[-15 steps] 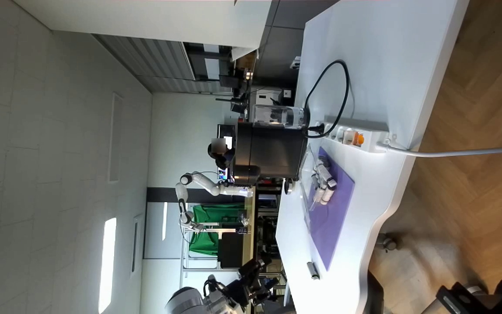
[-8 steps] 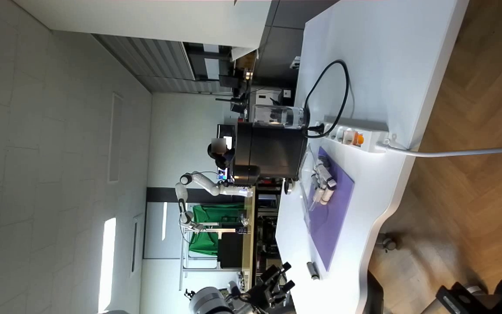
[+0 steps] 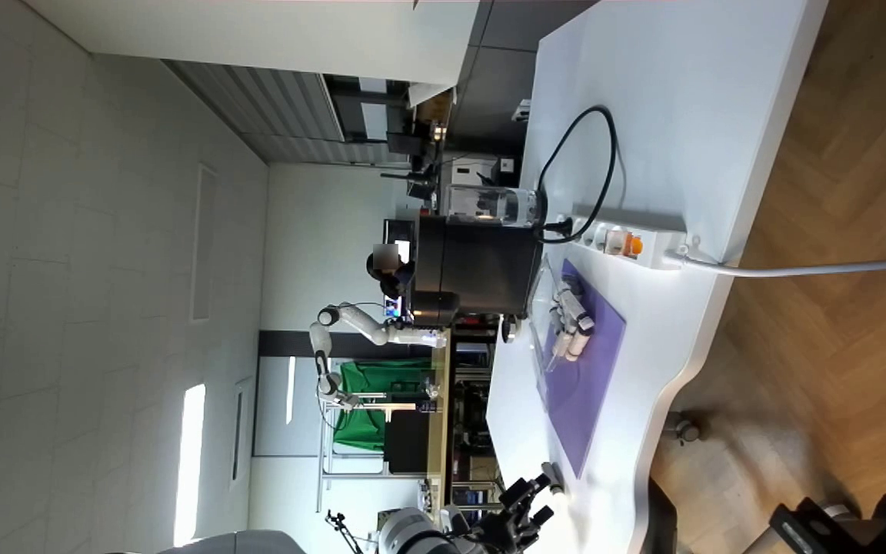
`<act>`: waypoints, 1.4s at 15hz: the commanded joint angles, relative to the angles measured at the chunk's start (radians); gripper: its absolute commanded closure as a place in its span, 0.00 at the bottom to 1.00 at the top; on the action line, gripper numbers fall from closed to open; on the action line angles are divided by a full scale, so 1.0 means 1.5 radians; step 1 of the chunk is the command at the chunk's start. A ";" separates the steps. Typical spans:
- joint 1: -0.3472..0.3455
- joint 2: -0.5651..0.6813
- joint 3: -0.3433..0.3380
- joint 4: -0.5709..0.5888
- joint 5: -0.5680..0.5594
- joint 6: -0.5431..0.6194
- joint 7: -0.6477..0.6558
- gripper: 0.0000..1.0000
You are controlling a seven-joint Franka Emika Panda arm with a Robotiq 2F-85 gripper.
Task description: Put the bottle on the table inside the clear container on the right
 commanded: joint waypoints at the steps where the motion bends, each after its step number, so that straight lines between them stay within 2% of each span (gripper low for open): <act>1: 0.018 0.030 -0.001 0.041 -0.062 -0.024 0.073 0.00; 2: 0.020 0.036 -0.001 0.048 -0.075 -0.030 0.080 0.25; 3: 0.022 0.041 -0.001 0.053 -0.085 -0.035 0.085 0.26; 4: 0.023 0.045 0.000 0.058 -0.093 -0.039 0.090 0.32; 5: 0.007 0.050 0.016 0.061 -0.098 -0.050 0.086 0.41; 13: -0.024 0.063 0.027 0.073 -0.086 -0.040 0.074 0.95; 16: -0.042 0.039 0.026 0.062 -0.083 -0.039 0.077 0.93; 21: -0.091 -0.072 0.017 0.015 -0.092 -0.024 0.113 0.93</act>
